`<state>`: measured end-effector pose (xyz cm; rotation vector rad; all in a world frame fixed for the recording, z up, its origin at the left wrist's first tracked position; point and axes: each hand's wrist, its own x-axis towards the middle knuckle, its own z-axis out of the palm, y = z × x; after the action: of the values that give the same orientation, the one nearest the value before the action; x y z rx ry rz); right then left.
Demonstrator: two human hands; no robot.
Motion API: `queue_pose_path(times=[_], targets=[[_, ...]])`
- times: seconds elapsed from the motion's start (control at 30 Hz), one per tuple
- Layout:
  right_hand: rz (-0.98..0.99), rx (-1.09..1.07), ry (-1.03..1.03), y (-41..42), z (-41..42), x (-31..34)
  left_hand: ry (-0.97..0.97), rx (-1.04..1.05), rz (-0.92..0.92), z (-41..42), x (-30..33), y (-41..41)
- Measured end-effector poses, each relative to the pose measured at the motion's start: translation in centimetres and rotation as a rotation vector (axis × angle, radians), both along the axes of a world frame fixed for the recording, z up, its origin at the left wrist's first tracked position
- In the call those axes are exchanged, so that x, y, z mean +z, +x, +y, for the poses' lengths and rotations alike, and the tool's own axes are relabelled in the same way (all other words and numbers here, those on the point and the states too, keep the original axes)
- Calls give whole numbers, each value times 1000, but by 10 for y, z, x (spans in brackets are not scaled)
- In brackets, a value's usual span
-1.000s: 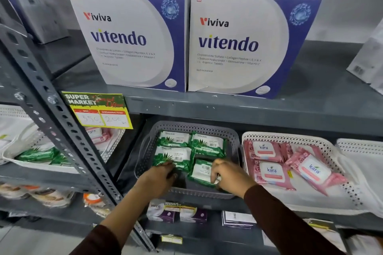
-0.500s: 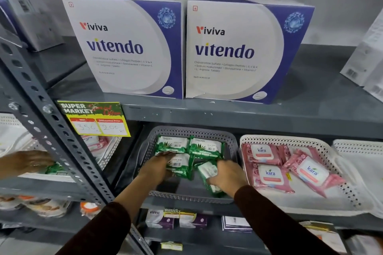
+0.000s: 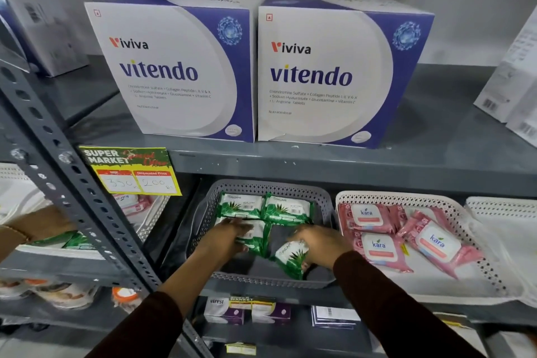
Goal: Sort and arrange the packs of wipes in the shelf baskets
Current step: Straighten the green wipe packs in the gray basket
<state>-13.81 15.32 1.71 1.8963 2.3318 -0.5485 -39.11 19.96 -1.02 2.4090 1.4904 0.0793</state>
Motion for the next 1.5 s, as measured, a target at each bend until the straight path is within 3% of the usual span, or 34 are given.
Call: queue_pose_path(times=[0.07,0.17,0.3,0.43,0.7,0.97,1.23,1.5], targets=[[-86,-49,87,-10,-4,-7,44,31,-15,-3,1,-3],[-178,-192,153,-33,-14,-19,-59,133,-50,-8,4,-2],[-154,-332,165,-40,-10,-35,-67,159,-131,-4,9,-4],[7,-248,124,-40,-1,-41,-61,87,-131,-3,11,-1],[-6,-87,68,-28,0,-53,42,112,-56,-5,2,-10],[-33,0,169,-28,0,-36,-109,152,-105,2,12,-18],[175,-119,198,-27,4,-40,-125,215,-195,6,1,-19],[56,-63,175,-21,4,-58,-57,92,-37,3,-11,-15]])
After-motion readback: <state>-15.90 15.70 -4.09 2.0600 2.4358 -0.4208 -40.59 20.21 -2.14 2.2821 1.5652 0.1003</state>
